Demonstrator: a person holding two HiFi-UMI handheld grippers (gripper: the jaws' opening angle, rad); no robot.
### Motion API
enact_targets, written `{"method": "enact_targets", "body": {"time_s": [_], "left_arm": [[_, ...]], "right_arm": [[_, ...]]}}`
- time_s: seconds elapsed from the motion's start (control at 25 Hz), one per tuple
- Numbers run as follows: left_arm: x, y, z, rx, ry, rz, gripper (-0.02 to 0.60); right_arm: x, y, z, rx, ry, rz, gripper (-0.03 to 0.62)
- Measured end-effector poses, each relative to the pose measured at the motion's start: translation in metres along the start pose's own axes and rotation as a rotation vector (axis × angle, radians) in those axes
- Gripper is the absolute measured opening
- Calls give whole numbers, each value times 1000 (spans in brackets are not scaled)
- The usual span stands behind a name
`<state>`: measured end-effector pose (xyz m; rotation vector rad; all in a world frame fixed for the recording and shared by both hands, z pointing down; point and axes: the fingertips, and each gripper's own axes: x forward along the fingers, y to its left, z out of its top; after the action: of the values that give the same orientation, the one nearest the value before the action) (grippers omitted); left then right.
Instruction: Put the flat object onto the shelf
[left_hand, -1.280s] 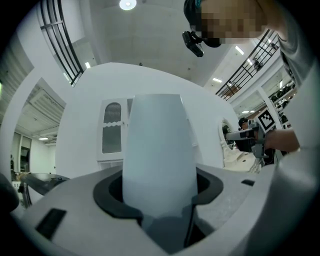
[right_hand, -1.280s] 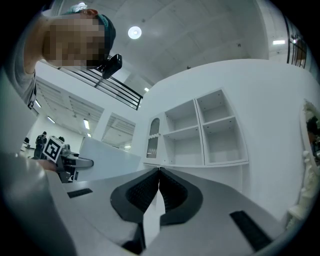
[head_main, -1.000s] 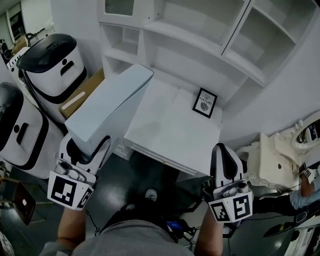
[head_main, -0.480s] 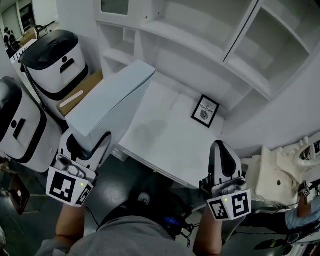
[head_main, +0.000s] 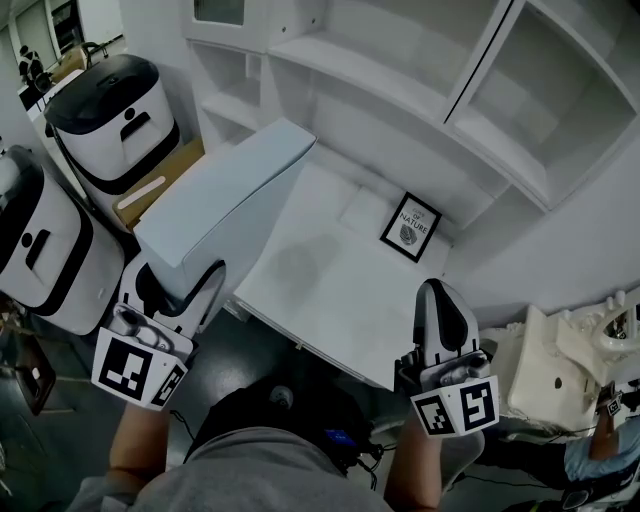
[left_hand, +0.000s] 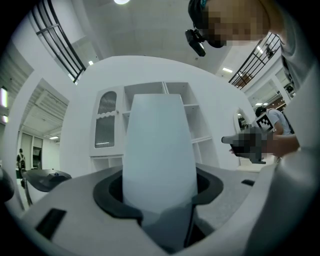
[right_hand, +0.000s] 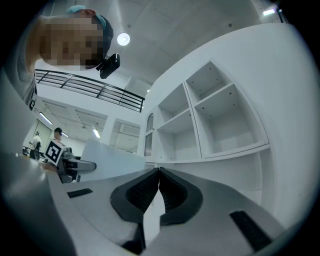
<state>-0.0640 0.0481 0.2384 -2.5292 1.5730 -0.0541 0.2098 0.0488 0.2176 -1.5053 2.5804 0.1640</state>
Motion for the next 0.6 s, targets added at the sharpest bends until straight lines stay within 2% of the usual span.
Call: {"method": "enact_targets", "body": {"time_s": [0.32,0.6], "left_arm": [[13,13,-9,-11,10,19,263],[44,39,-19,-29,0,-2,262]], "right_arm": [[21,-4,-15,19,19,19,28],[56,-9,-23,7,29,0,28]]}}
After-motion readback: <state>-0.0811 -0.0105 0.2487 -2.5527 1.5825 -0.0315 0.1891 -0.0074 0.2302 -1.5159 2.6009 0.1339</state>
